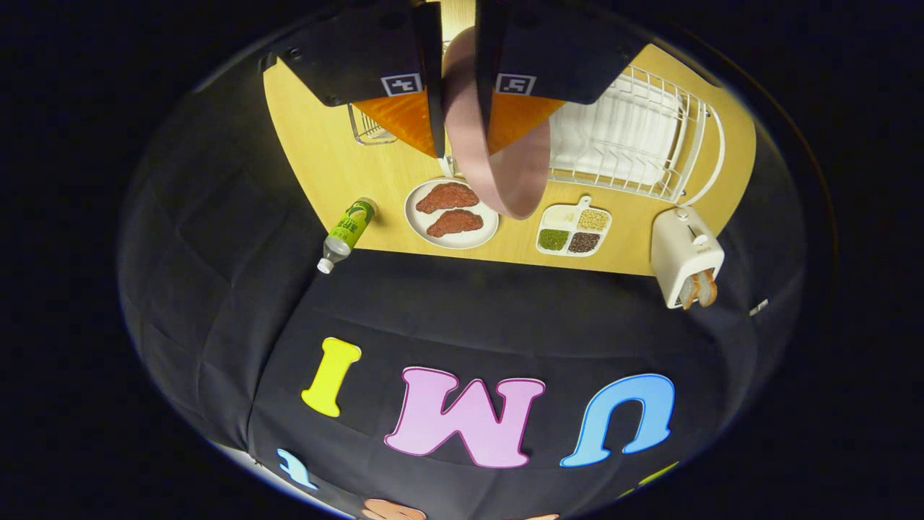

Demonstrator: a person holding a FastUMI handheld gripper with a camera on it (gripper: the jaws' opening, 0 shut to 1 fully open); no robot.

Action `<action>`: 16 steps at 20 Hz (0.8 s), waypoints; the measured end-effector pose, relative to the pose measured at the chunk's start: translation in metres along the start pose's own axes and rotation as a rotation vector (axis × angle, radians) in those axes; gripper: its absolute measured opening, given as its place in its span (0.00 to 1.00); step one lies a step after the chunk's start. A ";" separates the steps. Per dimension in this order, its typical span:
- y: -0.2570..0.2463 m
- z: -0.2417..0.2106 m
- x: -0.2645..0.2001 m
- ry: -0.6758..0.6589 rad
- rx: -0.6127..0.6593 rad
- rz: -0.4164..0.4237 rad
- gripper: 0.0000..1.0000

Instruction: Take the plate from the dish rack, then take the spoon from the basket and place it into the plate.

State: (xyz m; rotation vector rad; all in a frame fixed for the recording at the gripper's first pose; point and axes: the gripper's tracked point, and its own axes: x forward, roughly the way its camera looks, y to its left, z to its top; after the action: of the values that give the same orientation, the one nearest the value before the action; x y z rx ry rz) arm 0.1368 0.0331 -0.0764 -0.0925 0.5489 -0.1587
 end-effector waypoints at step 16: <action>0.014 -0.168 -0.100 0.238 0.291 0.362 0.22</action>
State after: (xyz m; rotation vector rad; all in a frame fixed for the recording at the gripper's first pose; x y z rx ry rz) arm -0.0341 0.0563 -0.1699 0.3116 0.7639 0.1061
